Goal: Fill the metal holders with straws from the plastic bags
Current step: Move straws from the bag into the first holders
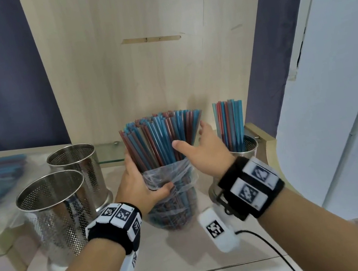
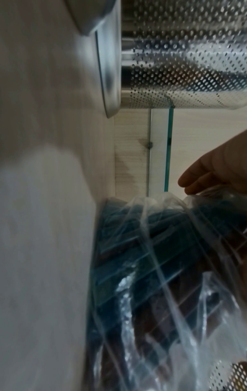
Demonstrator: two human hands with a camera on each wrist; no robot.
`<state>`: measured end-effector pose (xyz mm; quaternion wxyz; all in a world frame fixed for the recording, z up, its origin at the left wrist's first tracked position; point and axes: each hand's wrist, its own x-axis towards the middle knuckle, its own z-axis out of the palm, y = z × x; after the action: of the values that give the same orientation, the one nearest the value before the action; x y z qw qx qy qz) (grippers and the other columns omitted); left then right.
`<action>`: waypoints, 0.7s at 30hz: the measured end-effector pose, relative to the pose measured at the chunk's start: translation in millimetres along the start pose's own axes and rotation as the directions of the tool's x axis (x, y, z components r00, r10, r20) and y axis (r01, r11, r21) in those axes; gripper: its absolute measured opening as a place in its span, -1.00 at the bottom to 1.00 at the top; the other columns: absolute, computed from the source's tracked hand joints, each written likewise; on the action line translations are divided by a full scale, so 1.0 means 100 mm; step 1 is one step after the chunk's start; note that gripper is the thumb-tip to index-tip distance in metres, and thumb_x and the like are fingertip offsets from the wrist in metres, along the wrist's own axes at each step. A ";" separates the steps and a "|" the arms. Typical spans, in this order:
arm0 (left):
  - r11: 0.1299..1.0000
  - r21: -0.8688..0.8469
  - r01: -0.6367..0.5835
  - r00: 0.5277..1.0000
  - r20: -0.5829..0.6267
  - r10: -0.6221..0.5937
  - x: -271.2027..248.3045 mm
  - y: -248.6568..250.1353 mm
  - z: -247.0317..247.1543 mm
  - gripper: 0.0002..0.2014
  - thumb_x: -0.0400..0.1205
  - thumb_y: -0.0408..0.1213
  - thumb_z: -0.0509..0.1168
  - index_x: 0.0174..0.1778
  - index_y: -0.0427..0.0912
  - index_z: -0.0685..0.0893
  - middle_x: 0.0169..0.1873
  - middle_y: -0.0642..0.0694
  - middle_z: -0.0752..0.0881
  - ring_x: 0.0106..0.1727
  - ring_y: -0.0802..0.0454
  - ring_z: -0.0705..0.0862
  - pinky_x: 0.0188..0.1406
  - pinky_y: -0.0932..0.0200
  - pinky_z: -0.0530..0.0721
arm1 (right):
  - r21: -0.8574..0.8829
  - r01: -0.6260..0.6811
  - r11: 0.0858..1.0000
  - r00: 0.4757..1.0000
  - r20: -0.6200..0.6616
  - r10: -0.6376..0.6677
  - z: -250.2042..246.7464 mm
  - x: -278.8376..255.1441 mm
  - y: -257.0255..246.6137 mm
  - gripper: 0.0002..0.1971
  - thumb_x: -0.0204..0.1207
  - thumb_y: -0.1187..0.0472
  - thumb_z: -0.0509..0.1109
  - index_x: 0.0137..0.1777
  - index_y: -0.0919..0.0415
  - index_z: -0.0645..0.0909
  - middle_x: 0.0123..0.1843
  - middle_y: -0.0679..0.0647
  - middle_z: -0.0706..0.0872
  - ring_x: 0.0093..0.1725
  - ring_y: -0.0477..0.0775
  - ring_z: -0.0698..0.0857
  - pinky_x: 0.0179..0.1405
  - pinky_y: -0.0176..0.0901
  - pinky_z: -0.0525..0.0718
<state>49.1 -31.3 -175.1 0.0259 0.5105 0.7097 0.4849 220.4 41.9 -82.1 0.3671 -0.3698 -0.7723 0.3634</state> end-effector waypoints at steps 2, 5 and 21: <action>1.000 0.002 0.003 1.000 -0.004 -0.003 -0.01 0.00 0.00 0.21 0.23 0.02 0.68 0.63 0.11 -0.04 0.41 -0.06 0.56 0.35 0.01 0.60 0.33 0.09 0.57 | 0.070 -0.102 0.992 0.994 -0.040 0.105 0.12 0.17 -0.01 -0.21 0.54 0.00 0.52 0.61 0.30 0.20 0.48 0.05 0.53 0.51 0.07 0.50 0.43 -0.20 0.51; 1.000 0.000 0.004 1.000 -0.005 -0.004 -0.01 0.01 0.00 0.23 0.24 0.01 0.68 0.64 0.09 -0.06 0.43 -0.06 0.54 0.38 0.00 0.58 0.35 0.11 0.55 | 0.098 -0.093 0.991 0.988 -0.114 0.104 0.23 0.36 0.06 -0.05 0.49 0.04 0.58 0.70 0.30 0.09 0.60 0.18 0.44 0.59 0.18 0.42 0.57 0.00 0.43; 1.000 0.019 0.009 1.000 0.003 -0.009 0.01 -0.02 -0.01 0.31 0.18 0.08 0.68 0.64 0.14 -0.14 0.40 -0.11 0.51 0.40 -0.07 0.54 0.41 -0.07 0.56 | -0.017 0.007 1.000 0.999 -0.048 -0.008 0.26 0.48 0.08 -0.64 0.49 0.10 0.55 0.23 0.24 0.66 -0.01 0.06 0.78 -0.03 0.04 0.76 -0.12 -0.23 0.72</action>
<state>46.7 -31.2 -175.0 0.0242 0.5082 0.7163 0.4775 178.9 78.6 -86.4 0.3839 -0.3786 -0.7677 0.3462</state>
